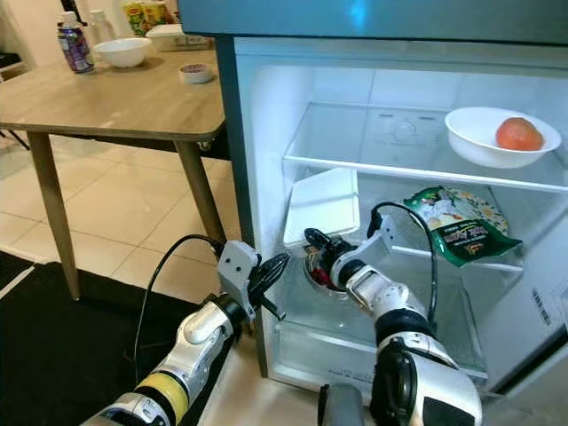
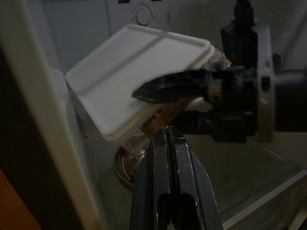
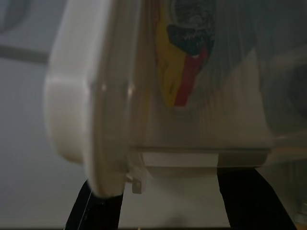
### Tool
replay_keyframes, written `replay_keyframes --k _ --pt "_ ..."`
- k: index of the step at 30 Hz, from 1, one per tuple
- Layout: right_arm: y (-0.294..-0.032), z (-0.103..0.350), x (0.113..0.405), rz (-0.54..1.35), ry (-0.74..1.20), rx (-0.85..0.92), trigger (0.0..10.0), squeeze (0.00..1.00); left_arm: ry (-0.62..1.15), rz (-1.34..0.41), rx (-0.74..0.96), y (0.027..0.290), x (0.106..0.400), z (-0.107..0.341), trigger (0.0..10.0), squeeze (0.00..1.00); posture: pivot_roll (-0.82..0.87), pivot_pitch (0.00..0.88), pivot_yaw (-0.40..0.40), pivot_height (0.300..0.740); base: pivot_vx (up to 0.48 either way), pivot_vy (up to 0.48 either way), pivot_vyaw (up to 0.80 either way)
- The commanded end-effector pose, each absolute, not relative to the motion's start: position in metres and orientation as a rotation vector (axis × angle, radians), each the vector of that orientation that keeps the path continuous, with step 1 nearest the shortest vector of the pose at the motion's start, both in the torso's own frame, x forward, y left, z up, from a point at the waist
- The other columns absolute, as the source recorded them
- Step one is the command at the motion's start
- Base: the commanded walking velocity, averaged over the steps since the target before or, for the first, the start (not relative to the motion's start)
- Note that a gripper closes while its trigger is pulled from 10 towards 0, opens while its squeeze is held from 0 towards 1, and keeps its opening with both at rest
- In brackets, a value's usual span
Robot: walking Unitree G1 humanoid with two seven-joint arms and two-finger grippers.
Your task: Restocking fridge
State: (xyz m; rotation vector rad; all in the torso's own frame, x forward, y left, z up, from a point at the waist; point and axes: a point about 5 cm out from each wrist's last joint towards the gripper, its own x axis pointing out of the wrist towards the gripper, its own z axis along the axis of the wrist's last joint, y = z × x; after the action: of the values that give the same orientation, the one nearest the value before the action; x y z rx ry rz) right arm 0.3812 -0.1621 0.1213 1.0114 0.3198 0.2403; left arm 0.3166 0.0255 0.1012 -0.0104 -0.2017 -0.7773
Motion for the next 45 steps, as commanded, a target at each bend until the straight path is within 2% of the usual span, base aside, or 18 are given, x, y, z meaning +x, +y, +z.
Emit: replay_keyframes --k 1,6,10,11,12,17,30,33,42,43,45 --pt "-0.155 0.135 0.388 0.238 0.264 1.069 0.0 0.0 -0.231 -0.805 -0.051 0.008 0.312 0.107 10.0 0.0 -0.08 0.0 0.049 0.381 0.0 0.0 0.0" --pt "-0.155 0.141 0.394 0.131 0.212 1.19 0.0 0.0 -0.232 -0.806 -0.052 0.008 0.312 0.107 10.0 0.0 -0.08 0.0 0.05 0.381 0.0 0.0 0.0" --pt "-0.152 0.143 0.396 0.113 0.215 1.195 0.0 0.0 -0.231 -0.807 -0.054 0.008 0.311 0.107 10.0 0.0 -0.08 0.0 0.053 0.381 0.0 0.0 0.0" --pt "-0.15 0.143 0.397 0.102 0.214 1.193 0.7 0.0 -0.231 -0.808 -0.054 0.007 0.311 0.107 10.0 0.0 -0.08 0.0 0.053 0.381 0.0 0.0 0.0" --pt "-0.147 0.144 0.397 0.094 0.225 1.186 10.0 0.0 -0.231 -0.808 -0.054 0.007 0.311 0.107 10.0 0.0 -0.08 0.0 0.053 0.381 0.0 0.0 0.0" --pt "-0.141 0.15 0.401 0.065 0.22 1.13 10.0 0.0 -0.231 -0.803 -0.057 0.008 0.311 0.107 10.0 0.0 -0.07 0.0 0.049 0.381 0.0 0.0 0.0" --pt "-0.155 0.153 0.404 -0.101 0.162 1.18 10.0 0.0 -0.235 -0.799 -0.059 0.008 0.309 0.106 10.0 0.0 -0.05 0.0 0.043 0.381 0.0 0.0 0.0" --pt "-0.157 0.146 0.402 -0.151 0.189 1.125 10.0 1.0 -0.237 -0.792 -0.06 0.01 0.31 0.106 10.0 0.0 -0.05 0.0 0.043 0.381 0.0 0.0 0.0" --pt "-0.165 0.134 0.397 -0.218 0.202 1.118 10.0 1.0 -0.243 -0.789 -0.062 0.01 0.309 0.106 10.0 0.0 -0.04 0.0 0.041 0.381 0.0 0.0 0.0" --pt "-0.166 0.134 0.396 -0.214 0.202 1.12 10.0 0.48 -0.243 -0.789 -0.062 0.011 0.309 0.106 10.0 0.0 -0.04 0.0 0.041 0.381 0.0 0.0 0.0" --pt "-0.168 0.133 0.396 -0.216 0.211 1.095 10.0 0.48 -0.243 -0.788 -0.062 0.011 0.309 0.106 10.0 0.0 -0.04 0.0 0.041 0.381 0.0 0.0 0.0"
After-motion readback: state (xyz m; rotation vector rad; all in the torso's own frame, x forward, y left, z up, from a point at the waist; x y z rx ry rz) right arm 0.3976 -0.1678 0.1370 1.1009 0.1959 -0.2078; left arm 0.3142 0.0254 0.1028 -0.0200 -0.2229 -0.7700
